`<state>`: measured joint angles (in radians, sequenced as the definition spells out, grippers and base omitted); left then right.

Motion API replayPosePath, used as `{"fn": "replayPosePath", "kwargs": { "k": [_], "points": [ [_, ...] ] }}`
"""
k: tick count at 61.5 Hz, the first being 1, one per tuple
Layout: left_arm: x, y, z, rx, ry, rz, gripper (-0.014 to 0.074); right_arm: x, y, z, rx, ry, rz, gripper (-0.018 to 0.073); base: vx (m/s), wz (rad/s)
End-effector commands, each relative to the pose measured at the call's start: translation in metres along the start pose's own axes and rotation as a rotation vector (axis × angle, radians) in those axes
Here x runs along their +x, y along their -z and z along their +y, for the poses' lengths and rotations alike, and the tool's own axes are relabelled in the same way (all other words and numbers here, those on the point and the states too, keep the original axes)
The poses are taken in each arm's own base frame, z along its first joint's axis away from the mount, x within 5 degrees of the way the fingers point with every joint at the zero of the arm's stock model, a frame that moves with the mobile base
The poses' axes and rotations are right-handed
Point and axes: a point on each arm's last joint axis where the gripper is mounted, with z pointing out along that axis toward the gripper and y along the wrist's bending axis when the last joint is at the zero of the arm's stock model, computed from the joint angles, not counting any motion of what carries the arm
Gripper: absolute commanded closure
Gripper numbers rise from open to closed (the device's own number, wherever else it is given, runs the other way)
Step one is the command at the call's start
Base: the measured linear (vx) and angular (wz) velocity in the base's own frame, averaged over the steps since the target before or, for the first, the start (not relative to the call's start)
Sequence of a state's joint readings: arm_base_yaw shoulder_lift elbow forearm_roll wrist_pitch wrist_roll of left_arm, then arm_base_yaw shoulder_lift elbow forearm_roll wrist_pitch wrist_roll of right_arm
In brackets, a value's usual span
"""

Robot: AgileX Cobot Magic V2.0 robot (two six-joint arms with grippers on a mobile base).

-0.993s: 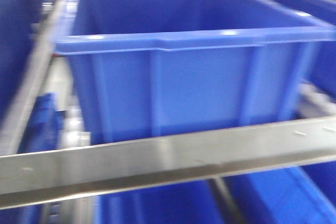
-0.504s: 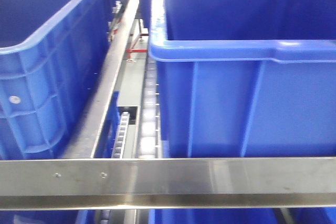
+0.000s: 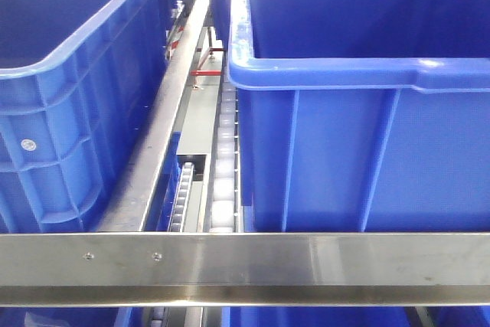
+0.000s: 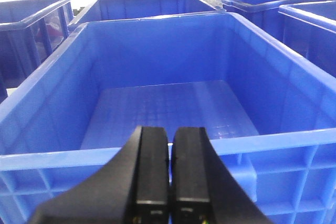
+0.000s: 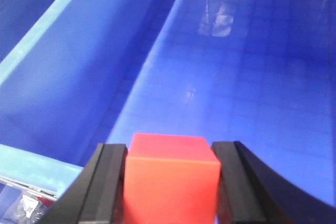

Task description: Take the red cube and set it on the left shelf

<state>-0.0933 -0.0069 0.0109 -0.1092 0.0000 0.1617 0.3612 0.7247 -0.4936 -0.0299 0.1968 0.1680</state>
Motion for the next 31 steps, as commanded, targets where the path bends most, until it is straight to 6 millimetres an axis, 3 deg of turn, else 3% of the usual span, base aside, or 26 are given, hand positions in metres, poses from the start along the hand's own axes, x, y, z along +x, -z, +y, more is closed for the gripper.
{"fn": "replayPosePath", "kwargs": {
  "k": [1,31],
  "points": [
    [0.0004,-0.0007,0.0010,-0.014,0.010,-0.055,0.0491,-0.0172,0.0030,0.0021,-0.014,0.013,-0.110,0.0502,0.00,0.00],
    [0.0004,-0.0007,0.0010,-0.014,0.010,-0.055,0.0491,-0.0173,0.0031,0.0022,-0.014,0.013,-0.111,0.0502,0.00,0.00]
  ]
}}
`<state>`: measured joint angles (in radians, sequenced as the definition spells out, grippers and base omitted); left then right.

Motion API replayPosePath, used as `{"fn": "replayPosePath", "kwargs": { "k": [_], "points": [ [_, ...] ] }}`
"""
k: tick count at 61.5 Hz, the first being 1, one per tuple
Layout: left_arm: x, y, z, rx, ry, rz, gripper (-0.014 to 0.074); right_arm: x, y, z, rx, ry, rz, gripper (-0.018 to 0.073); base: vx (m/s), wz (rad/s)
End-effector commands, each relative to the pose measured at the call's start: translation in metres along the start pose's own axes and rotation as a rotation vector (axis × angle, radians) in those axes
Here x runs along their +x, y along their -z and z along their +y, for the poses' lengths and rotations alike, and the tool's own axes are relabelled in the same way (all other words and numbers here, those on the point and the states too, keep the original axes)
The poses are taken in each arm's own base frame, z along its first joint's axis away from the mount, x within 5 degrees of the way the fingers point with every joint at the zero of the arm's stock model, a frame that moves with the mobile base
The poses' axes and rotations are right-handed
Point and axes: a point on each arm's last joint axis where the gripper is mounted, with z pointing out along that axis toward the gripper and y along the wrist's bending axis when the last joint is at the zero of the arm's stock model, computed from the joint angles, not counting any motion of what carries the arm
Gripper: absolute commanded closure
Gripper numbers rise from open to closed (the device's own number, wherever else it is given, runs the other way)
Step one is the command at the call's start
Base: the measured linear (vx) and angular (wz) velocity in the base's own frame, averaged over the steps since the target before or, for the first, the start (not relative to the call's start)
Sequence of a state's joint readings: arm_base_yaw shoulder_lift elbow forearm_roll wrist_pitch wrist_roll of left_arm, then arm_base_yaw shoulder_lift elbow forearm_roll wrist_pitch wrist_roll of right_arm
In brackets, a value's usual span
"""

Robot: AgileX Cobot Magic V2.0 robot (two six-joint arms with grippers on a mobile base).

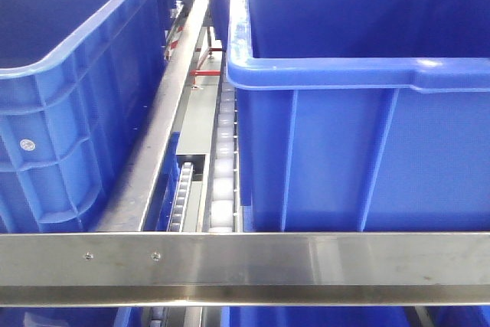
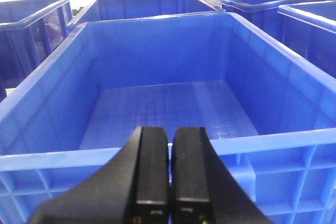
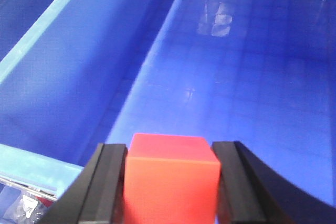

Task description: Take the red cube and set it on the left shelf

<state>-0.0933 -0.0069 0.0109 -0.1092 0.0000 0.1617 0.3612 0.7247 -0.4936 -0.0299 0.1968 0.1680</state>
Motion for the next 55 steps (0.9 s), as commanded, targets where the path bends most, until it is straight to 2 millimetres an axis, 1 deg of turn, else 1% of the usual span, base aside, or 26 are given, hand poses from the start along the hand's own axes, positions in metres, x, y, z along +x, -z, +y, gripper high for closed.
{"fn": "replayPosePath", "kwargs": {
  "k": [1,13,21,28,33,36,38,41,42,44,45,48,51,55],
  "points": [
    [0.000,-0.001,0.001,-0.014,0.010,-0.055,0.0491,-0.017,0.003,0.002,-0.014,0.013,-0.111,0.0502,0.00,0.00],
    [0.000,-0.001,0.001,-0.014,0.010,-0.055,0.0491,-0.024,0.004,0.003,-0.026,0.013,-0.181,0.0502,0.00,0.00],
    [0.000,-0.001,0.001,-0.014,0.010,-0.055,0.0491,-0.034,0.001,0.005,-0.042,0.013,-0.271,0.0502,0.00,0.00],
    [0.000,-0.001,0.001,-0.014,0.010,-0.055,0.0491,-0.052,-0.016,0.008,-0.041,0.013,-0.264,0.0500,0.00,0.00],
    [0.000,-0.001,0.001,-0.014,0.010,-0.055,0.0491,-0.071,-0.035,0.010,-0.039,0.013,-0.248,0.0494,0.00,0.00],
    [0.000,-0.001,0.001,-0.014,0.010,-0.055,0.0491,-0.081,-0.047,0.012,-0.038,0.013,-0.242,0.0461,0.00,0.00],
    [0.000,-0.001,0.001,-0.014,0.010,-0.055,0.0491,-0.089,-0.056,0.013,-0.038,0.014,-0.241,0.0418,0.00,0.00],
    [0.000,-0.001,0.001,-0.014,0.010,-0.055,0.0491,-0.097,-0.071,0.014,-0.037,0.014,-0.231,0.0325,0.00,0.00],
    [0.000,-0.001,0.001,-0.014,0.010,-0.055,0.0491,-0.102,-0.074,0.015,-0.037,0.014,-0.239,0.0275,0.00,0.00],
    [0.000,-0.001,0.001,-0.014,0.010,-0.055,0.0491,-0.106,-0.083,0.015,-0.036,0.014,-0.227,0.0204,0.00,0.00],
    [0.000,-0.001,0.001,-0.014,0.010,-0.055,0.0491,-0.109,-0.089,0.016,-0.035,0.014,-0.222,0.0151,0.00,0.00],
    [0.000,-0.001,0.001,-0.014,0.010,-0.055,0.0491,-0.114,-0.100,0.016,-0.032,0.014,-0.204,0.0057,0.00,0.00],
    [0.000,-0.001,0.001,-0.014,0.010,-0.055,0.0491,-0.117,-0.110,0.017,-0.026,0.014,-0.171,0.0017,0.00,0.00],
    [0.000,-0.001,0.001,-0.014,0.010,-0.055,0.0491,-0.119,-0.119,0.017,-0.020,0.014,-0.137,0.0022,0.00,0.00]
  ]
}}
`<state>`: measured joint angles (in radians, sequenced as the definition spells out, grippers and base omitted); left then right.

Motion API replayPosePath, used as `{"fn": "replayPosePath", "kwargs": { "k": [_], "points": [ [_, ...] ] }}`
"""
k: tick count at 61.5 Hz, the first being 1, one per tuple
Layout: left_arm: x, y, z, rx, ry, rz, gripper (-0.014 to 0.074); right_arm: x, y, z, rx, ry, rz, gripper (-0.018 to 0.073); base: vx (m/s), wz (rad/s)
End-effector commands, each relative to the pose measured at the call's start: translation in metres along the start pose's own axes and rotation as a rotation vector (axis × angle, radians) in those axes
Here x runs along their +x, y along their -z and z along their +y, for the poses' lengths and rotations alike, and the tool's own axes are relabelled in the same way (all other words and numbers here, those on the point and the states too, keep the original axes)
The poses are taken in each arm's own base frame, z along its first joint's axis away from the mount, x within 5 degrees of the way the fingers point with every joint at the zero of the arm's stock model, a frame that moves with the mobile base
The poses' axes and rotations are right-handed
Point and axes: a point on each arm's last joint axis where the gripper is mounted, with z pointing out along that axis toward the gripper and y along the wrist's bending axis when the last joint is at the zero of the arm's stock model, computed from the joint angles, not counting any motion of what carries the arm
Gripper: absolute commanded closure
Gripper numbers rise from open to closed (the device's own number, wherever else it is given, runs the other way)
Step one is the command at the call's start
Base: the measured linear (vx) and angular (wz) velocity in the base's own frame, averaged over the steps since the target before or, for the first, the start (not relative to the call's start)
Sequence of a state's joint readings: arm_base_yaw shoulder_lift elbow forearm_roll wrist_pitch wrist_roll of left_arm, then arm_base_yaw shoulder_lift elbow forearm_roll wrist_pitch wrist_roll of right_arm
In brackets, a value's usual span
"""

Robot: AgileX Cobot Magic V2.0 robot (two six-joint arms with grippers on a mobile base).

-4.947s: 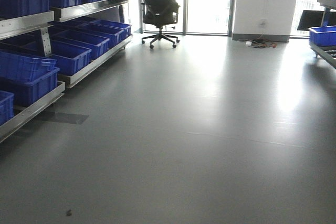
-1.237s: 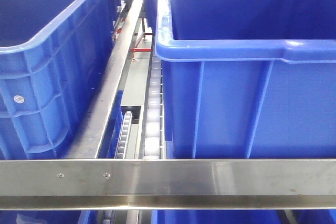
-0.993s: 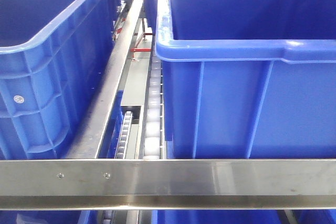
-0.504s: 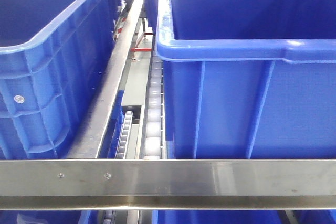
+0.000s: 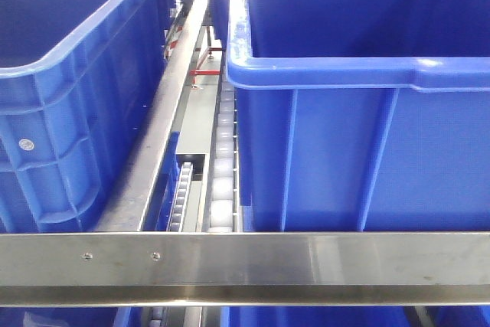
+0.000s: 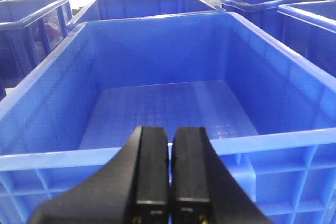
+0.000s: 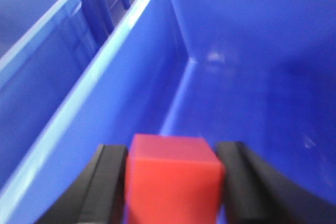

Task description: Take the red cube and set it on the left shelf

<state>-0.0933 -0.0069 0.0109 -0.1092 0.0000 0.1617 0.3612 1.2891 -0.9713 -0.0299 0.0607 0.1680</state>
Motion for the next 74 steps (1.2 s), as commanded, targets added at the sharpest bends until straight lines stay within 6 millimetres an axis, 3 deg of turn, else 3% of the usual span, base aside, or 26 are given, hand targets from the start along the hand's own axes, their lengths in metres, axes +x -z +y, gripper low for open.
{"fn": "replayPosePath", "kwargs": {
  "k": [1,15,29,32,57,64,74],
  "points": [
    [0.000,-0.001,0.001,-0.014,0.010,-0.055,0.0491,-0.027,-0.002,0.003,-0.009,0.014,-0.086,0.0022,0.00,0.00],
    [0.000,-0.001,0.001,-0.014,0.010,-0.055,0.0491,-0.019,0.004,0.002,0.000,0.021,-0.034,0.0126,0.00,0.00],
    [0.000,-0.001,0.001,-0.014,0.010,-0.055,0.0491,-0.002,0.045,-0.002,0.013,0.108,-0.036,0.0520,-0.01,-0.06],
    [0.000,-0.001,0.001,-0.014,0.010,-0.055,0.0491,0.003,0.057,-0.003,0.014,0.112,-0.054,0.0489,-0.04,-0.25],
    [0.000,-0.001,0.001,-0.014,0.010,-0.055,0.0491,0.070,0.166,-0.041,0.236,0.073,-0.278,0.0503,-0.01,-0.05],
    [0.000,-0.001,0.001,-0.014,0.010,-0.055,0.0491,0.081,0.182,-0.040,0.261,0.074,-0.325,0.0503,-0.02,-0.13],
    [0.000,-0.001,0.001,-0.014,0.010,-0.055,0.0491,0.081,0.185,-0.039,0.254,0.079,-0.354,0.0503,0.00,-0.01]
  ]
}}
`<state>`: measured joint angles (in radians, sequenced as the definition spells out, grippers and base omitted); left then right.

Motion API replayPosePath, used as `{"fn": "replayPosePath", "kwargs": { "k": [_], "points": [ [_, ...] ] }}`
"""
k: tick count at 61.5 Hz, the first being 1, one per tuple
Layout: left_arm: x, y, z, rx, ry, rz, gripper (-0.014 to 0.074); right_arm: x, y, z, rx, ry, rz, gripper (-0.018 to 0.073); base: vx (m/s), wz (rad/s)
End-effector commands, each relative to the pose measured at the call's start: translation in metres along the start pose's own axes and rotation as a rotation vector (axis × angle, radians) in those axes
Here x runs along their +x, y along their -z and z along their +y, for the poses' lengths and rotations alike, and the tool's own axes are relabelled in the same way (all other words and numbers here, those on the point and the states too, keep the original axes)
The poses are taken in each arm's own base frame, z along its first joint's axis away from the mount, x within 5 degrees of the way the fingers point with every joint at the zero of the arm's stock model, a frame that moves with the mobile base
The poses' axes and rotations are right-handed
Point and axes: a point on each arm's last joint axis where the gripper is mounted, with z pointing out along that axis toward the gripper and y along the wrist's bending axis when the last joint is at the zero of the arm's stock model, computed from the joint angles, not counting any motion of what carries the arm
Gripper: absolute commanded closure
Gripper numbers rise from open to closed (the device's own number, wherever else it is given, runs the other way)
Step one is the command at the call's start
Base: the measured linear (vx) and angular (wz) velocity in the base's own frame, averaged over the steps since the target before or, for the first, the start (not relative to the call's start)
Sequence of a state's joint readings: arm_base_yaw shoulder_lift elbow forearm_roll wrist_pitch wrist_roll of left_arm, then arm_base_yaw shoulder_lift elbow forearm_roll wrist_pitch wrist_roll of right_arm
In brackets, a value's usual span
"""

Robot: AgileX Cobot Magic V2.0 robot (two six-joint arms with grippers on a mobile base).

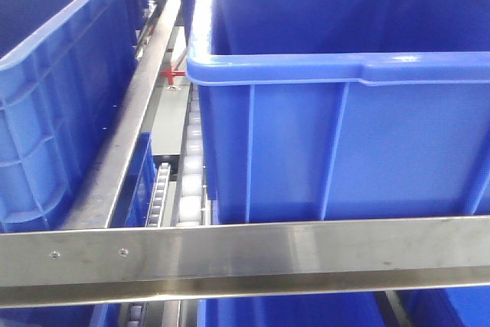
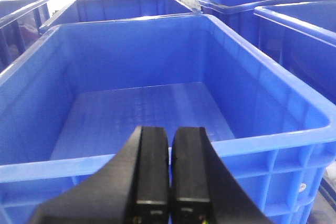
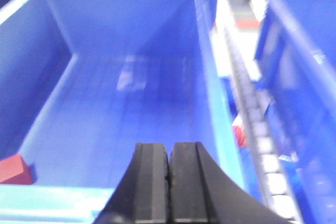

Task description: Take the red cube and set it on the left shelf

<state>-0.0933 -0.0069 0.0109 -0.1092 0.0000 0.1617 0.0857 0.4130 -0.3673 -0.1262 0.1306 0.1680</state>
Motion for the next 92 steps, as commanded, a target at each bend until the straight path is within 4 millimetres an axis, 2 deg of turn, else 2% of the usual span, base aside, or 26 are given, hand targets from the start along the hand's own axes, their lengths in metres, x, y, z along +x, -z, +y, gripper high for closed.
{"fn": "replayPosePath", "kwargs": {
  "k": [1,44,48,57,65,75,78,92],
  "points": [
    [0.000,-0.001,0.001,-0.014,0.010,-0.055,0.0491,-0.018,0.002,0.002,-0.013,0.019,-0.134,0.0503,0.00,0.00],
    [0.000,-0.001,0.001,-0.014,0.010,-0.055,0.0491,-0.016,0.002,0.001,-0.010,0.019,-0.117,0.0503,0.00,0.00],
    [0.000,-0.001,0.001,-0.014,0.010,-0.055,0.0491,-0.015,0.009,0.001,-0.013,0.007,-0.143,0.0503,0.00,0.00],
    [0.000,-0.001,0.001,-0.014,0.010,-0.055,0.0491,0.007,0.026,0.001,-0.024,-0.015,-0.212,0.0503,0.00,0.00],
    [0.000,-0.001,0.001,-0.014,0.010,-0.055,0.0491,0.041,0.038,-0.001,-0.021,0.012,-0.245,0.0503,0.00,0.00],
    [0.000,-0.001,0.001,-0.014,0.010,-0.055,0.0491,0.079,0.037,-0.002,-0.022,0.014,-0.246,0.0503,0.00,0.00],
    [0.000,-0.001,0.001,-0.014,0.010,-0.055,0.0491,0.085,0.036,-0.003,-0.019,0.008,-0.220,0.0503,0.00,0.00],
    [0.000,-0.001,0.001,-0.014,0.010,-0.055,0.0491,0.084,0.036,-0.003,-0.020,0.007,-0.224,0.0503,0.00,0.00]
  ]
}}
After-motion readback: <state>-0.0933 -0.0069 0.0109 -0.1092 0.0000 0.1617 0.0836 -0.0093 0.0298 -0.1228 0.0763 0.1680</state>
